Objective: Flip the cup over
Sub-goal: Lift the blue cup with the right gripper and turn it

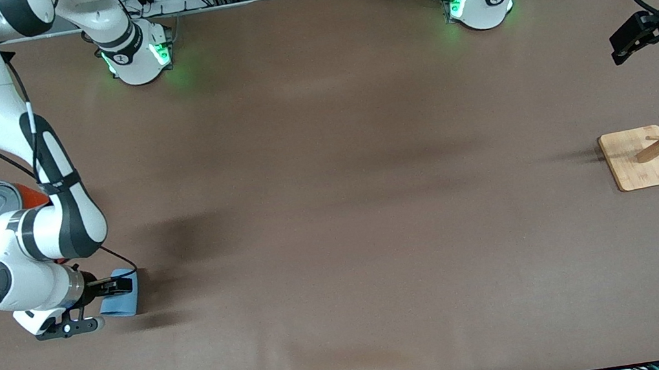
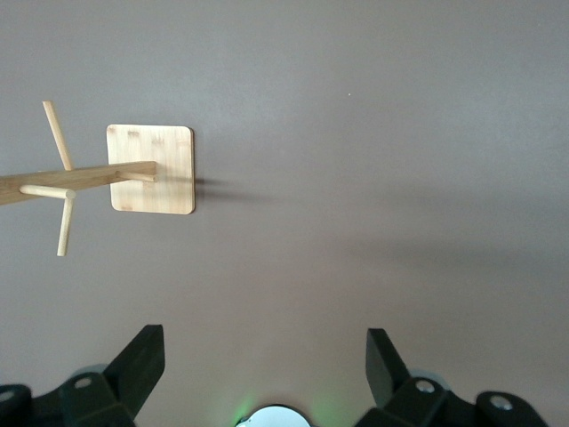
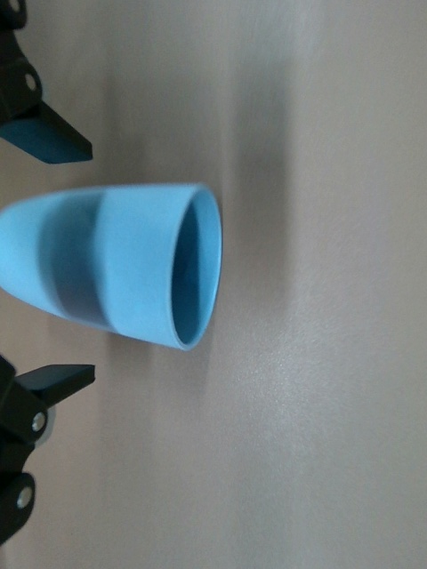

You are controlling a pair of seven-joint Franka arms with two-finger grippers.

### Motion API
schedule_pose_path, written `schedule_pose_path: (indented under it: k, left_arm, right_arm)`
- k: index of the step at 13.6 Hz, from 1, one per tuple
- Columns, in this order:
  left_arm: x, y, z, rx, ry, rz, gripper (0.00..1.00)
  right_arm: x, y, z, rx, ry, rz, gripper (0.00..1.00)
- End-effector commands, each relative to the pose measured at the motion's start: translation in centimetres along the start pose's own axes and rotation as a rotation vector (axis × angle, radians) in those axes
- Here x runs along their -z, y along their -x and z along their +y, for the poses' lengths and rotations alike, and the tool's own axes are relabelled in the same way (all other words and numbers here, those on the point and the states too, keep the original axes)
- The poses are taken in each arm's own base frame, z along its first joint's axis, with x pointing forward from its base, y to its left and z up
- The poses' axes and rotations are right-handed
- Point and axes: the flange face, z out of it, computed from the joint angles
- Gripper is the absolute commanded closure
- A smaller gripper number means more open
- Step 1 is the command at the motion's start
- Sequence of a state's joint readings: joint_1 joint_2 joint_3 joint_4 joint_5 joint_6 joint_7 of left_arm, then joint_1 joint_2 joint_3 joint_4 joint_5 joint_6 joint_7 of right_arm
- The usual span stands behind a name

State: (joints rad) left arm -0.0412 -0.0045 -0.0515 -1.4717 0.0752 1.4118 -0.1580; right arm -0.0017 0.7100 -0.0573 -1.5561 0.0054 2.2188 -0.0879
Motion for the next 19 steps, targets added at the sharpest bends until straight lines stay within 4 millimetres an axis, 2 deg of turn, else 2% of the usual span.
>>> schedule_pose_path:
  k: [1,4,6,7,8,10,13,14,17,19]
  left_arm:
    - [0.7,0.2,-0.5,-0.001,0.009,0.014,0.00]
    - [0.0,-0.1,-0.8,0.004,0.007,-0.002,0.00]
    - [-2.2,-1.7,-0.3,0.004,0.015,-0.043,0.00]
    - [-3.4,-2.5,-0.7,0.013,0.052,-0.071,0.00]
    - [-4.0,-3.0,-2.0,0.038,0.065,-0.084,0.00]
    - [-5.5,-3.8,-1.8,0.040,0.062,-0.111,0.00]
    - [-7.1,-4.6,-1.9,0.043,0.055,-0.137,0.00]
    - [-7.7,-4.9,-1.7,0.042,0.055,-0.147,0.00]
    - [-7.7,-4.9,-1.5,0.046,0.058,-0.150,0.00]
    - [-7.7,-4.9,-1.8,0.040,0.060,-0.150,0.00]
  right_arm:
    - [-2.7,-0.2,0.3,0.007,-0.022,-0.017,0.00]
    - [-4.3,0.1,-0.1,-0.023,-0.051,-0.040,0.00]
    - [-4.6,0.0,-0.5,-0.049,-0.082,-0.037,0.00]
    - [-4.7,0.0,-0.7,-0.064,-0.096,-0.036,0.00]
    - [-4.5,-0.2,-0.7,-0.069,-0.099,-0.019,0.00]
    - [-4.3,-0.6,-0.5,-0.055,-0.086,0.022,0.00]
    - [-4.3,-0.7,-0.5,-0.046,-0.079,0.023,0.35]
    - [-4.3,-0.7,-0.6,-0.043,-0.080,0.023,0.44]
    - [-3.7,-0.8,-1.0,-0.028,-0.079,0.028,0.46]
    - [-2.3,-1.2,-2.9,0.050,-0.077,0.046,0.46]
